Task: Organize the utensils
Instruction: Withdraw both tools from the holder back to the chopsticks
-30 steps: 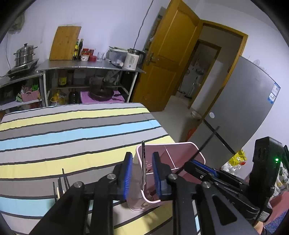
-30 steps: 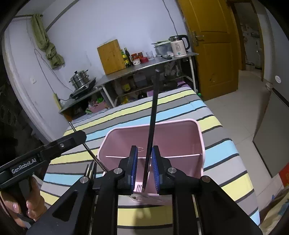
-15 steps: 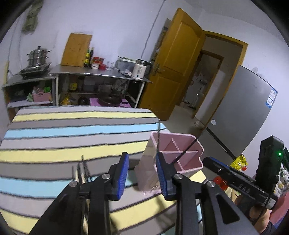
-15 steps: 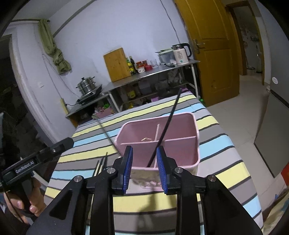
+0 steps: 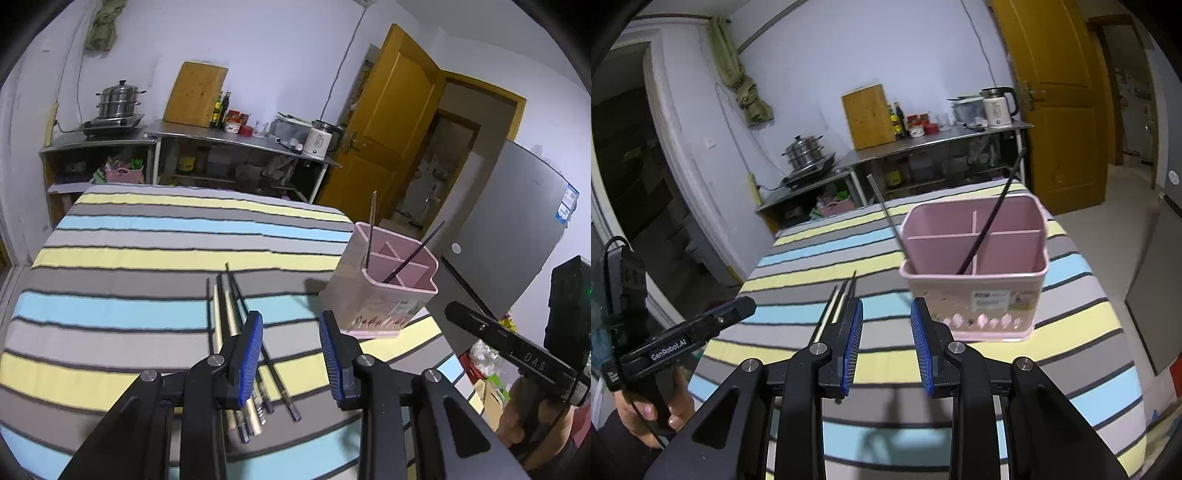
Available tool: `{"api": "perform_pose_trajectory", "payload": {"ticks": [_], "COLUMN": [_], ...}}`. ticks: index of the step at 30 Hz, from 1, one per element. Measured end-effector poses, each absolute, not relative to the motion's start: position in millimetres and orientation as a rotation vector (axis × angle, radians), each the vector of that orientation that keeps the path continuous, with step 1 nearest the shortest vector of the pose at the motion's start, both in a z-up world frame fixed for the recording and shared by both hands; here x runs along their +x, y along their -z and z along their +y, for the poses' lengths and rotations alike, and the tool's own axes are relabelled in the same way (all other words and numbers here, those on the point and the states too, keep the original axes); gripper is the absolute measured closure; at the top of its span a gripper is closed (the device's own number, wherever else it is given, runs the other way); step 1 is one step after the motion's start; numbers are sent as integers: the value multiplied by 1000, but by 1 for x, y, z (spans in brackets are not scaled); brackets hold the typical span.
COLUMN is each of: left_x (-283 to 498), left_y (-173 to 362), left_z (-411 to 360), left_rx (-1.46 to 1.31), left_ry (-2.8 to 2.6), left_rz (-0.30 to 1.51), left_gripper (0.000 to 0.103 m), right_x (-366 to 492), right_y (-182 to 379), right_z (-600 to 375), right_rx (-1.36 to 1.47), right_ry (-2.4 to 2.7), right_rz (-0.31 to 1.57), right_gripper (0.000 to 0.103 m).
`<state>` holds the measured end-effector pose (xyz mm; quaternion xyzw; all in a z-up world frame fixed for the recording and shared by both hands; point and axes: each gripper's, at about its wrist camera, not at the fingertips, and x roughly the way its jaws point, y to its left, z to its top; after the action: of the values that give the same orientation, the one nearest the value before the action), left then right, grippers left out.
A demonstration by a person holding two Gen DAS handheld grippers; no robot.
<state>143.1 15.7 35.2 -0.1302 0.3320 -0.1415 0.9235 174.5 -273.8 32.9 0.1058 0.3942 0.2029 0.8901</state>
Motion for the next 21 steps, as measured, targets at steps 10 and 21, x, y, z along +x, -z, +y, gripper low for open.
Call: {"api": "perform_pose_trajectory", "payload": {"ticks": [10, 21], "left_x": [132, 159], "left_y": [-13, 26], "left_z": [36, 43], "left_rx": [-260, -227], "left_ry": [228, 171], "left_rz": [720, 798], "left_gripper": [72, 72], "right_x": [165, 171], "right_y": [-21, 7], "right_z": [-254, -227], "right_rx": [199, 150], "right_ry": [-466, -501], "right_rz": [859, 923], "right_gripper": [75, 75]}}
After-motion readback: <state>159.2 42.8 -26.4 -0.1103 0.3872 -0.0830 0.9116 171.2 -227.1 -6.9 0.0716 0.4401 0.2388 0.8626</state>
